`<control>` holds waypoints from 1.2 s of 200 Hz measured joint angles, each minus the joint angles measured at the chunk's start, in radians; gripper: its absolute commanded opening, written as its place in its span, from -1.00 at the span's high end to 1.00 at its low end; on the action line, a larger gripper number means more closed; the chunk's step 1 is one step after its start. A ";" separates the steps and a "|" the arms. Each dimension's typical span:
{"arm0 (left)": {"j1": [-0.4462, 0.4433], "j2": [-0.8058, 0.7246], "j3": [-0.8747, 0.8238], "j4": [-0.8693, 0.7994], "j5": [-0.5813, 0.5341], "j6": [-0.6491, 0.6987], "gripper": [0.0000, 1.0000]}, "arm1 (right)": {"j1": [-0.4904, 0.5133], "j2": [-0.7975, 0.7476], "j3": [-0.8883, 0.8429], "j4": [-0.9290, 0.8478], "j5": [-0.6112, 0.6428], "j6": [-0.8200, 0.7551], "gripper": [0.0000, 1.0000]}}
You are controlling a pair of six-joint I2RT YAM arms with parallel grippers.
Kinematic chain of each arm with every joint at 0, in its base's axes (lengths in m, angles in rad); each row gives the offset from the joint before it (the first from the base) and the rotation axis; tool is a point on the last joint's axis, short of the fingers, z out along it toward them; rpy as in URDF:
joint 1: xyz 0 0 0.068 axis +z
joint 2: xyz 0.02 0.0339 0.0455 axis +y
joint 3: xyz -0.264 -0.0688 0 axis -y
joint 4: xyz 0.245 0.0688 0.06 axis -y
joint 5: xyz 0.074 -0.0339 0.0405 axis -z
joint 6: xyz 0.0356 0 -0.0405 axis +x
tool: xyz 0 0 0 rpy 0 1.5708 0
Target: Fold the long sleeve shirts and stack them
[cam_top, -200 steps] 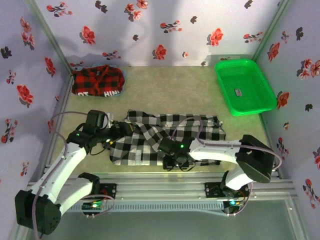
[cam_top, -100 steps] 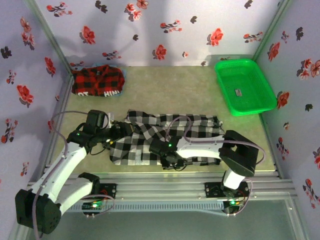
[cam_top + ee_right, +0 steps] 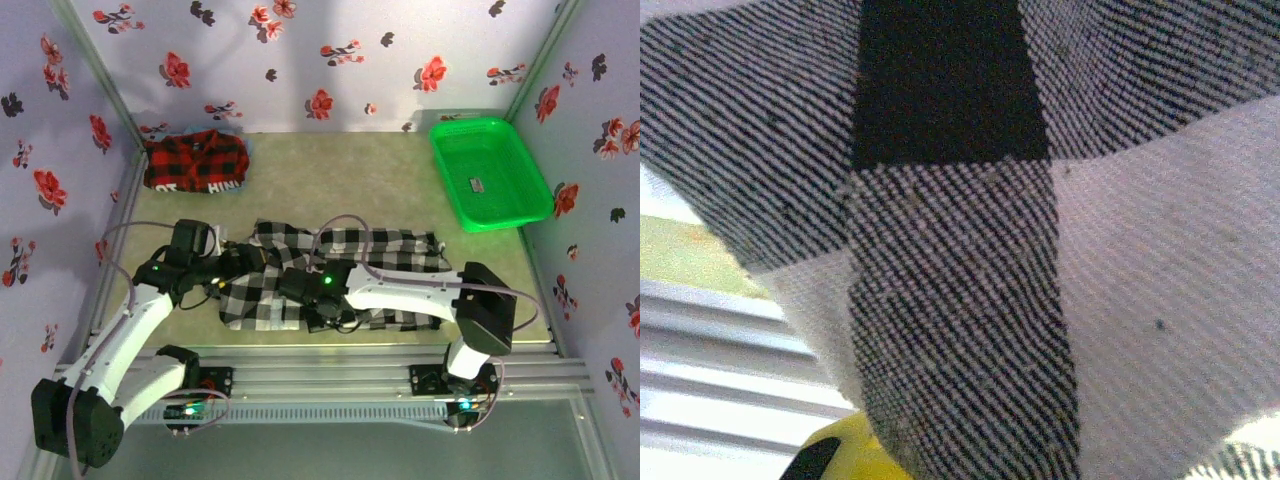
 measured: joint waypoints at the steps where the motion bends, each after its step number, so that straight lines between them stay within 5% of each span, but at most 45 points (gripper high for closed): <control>1: 0.000 0.000 0.000 0.000 0.000 0.000 -0.91 | 0.000 0.000 0.001 -0.002 0.000 0.000 0.94; 78: 0.037 0.018 0.000 0.003 -0.003 -0.003 -0.91 | 0.000 -0.085 0.221 -0.111 -0.039 -0.059 0.98; 151: 0.060 -0.017 0.000 -0.006 -0.055 -0.042 -0.91 | 0.006 -0.101 0.232 -0.043 -0.177 -0.047 0.96; 240: 0.044 -0.019 0.002 -0.009 -0.031 -0.023 -0.74 | -0.346 -0.104 0.134 0.126 -0.317 -0.079 0.86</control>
